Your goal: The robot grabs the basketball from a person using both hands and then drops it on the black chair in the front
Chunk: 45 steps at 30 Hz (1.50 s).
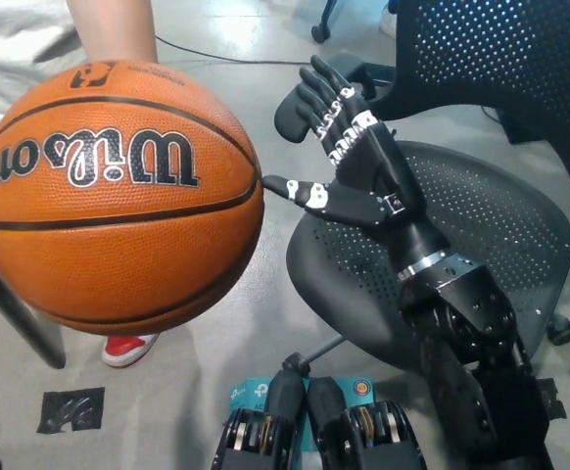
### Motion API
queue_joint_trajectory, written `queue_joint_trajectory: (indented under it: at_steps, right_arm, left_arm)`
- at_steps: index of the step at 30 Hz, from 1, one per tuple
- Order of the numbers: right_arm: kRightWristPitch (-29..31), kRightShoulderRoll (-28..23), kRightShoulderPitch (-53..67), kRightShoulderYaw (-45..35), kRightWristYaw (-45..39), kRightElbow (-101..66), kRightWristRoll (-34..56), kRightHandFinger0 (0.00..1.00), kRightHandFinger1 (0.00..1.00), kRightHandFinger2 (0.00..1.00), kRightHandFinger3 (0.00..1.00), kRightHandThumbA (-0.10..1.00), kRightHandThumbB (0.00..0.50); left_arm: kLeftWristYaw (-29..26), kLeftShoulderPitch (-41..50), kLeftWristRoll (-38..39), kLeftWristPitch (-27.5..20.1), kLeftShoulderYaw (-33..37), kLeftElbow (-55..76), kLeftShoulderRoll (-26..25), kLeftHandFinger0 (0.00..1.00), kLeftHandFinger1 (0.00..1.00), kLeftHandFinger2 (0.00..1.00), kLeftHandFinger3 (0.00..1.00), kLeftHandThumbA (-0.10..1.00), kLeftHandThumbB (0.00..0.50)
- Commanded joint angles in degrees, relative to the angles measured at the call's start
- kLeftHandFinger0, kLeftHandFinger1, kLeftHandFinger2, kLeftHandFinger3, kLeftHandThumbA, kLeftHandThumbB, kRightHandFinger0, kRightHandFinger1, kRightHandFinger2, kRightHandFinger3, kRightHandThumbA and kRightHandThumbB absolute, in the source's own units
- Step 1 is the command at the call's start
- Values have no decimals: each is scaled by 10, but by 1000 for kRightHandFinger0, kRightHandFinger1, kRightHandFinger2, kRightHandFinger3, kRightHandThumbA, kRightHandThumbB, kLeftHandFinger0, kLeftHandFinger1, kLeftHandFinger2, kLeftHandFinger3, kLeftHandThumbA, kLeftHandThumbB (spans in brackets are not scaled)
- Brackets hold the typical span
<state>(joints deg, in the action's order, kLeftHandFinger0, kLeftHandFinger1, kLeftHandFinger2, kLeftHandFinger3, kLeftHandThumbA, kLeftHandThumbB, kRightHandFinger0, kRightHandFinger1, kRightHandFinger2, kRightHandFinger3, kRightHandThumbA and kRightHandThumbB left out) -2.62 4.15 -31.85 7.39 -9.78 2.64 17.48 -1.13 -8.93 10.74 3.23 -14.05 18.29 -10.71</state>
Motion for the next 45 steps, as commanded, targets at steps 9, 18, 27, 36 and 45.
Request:
queue_joint_trajectory:
  at_steps: [9, 18, 27, 36, 45]
  right_arm:
    - [-41, 7, 7, 1, -57, -82, 81, 1000, 1000, 1000, 1000, 1000, 476]
    - [-51, 0, 16, -7, -74, -60, 97, 1000, 1000, 1000, 1000, 1000, 475]
    - [-15, 9, 1, 2, -82, 21, 58, 1000, 1000, 1000, 1000, 1000, 446]
    - [-26, 27, -7, 17, -99, -6, 67, 1000, 1000, 1000, 1000, 1000, 475]
    - [-63, 47, 12, 68, -115, -118, 88, 1000, 1000, 1000, 1000, 1000, 500]
  left_arm:
    - [1, -21, -20, 12, 37, -2, 8, 1000, 1000, 1000, 1000, 1000, 164]
    - [-2, -23, -20, 19, 43, 6, 15, 1000, 1000, 1000, 1000, 1000, 161]
    - [0, -21, -21, 26, 46, 17, 16, 1000, 1000, 1000, 1000, 1000, 166]
    - [2, -30, -27, 25, 53, 18, 20, 1000, 1000, 1000, 1000, 1000, 181]
    - [4, -42, -42, 15, 66, 17, 26, 1000, 1000, 1000, 1000, 1000, 167]
